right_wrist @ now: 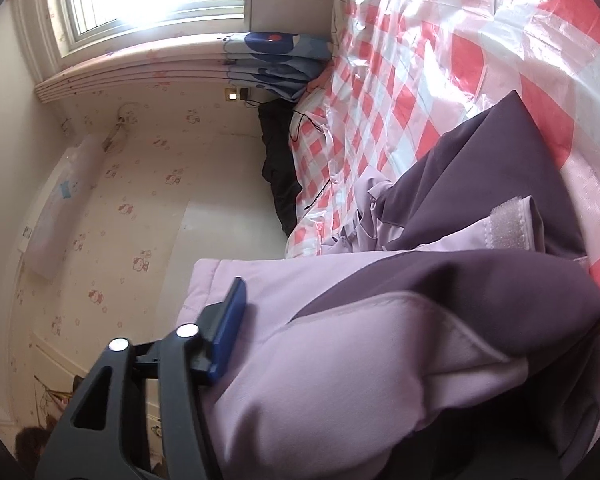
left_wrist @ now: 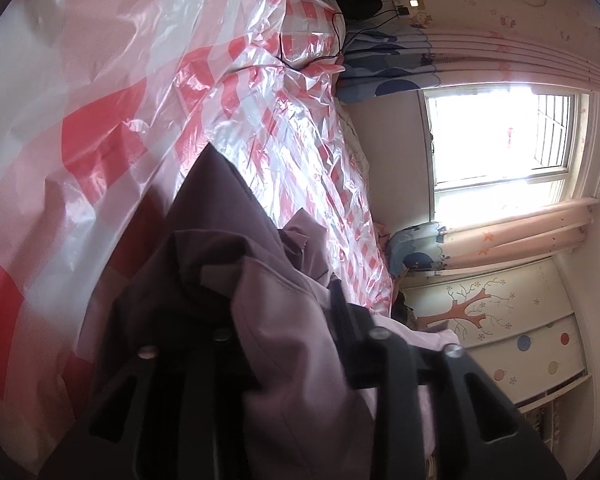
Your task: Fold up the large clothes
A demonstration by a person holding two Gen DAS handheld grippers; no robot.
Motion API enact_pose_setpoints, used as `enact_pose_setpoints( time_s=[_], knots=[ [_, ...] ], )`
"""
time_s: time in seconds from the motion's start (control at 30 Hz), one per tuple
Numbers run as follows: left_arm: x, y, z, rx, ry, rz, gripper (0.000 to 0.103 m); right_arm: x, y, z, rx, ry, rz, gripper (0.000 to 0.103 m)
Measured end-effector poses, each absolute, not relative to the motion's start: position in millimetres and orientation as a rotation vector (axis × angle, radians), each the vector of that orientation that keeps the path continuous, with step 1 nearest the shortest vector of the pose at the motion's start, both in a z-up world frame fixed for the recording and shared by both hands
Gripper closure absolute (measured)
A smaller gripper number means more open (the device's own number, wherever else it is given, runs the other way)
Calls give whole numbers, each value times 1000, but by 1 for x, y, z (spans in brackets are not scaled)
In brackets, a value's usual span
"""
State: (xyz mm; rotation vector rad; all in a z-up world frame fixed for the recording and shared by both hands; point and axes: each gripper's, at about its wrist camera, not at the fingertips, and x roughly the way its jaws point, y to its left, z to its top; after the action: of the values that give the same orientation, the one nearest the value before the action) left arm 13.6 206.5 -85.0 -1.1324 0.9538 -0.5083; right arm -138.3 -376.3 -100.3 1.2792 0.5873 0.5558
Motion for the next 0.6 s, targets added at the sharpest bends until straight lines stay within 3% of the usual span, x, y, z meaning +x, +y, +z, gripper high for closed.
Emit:
enact_pose_setpoints(
  time_s=[0.03,0.13,0.6],
  knots=[
    [11,208,-80,-1136,941,-502,46,-139,-376,-98,1279,586,552,36],
    [4,213,-62,-1152,905,-490,30,-142,-375,-90,1270,584,544,26],
    [-75,201,24,-839,699,-564,22,-160,-379,-83,1291,607,497,19]
  ],
)
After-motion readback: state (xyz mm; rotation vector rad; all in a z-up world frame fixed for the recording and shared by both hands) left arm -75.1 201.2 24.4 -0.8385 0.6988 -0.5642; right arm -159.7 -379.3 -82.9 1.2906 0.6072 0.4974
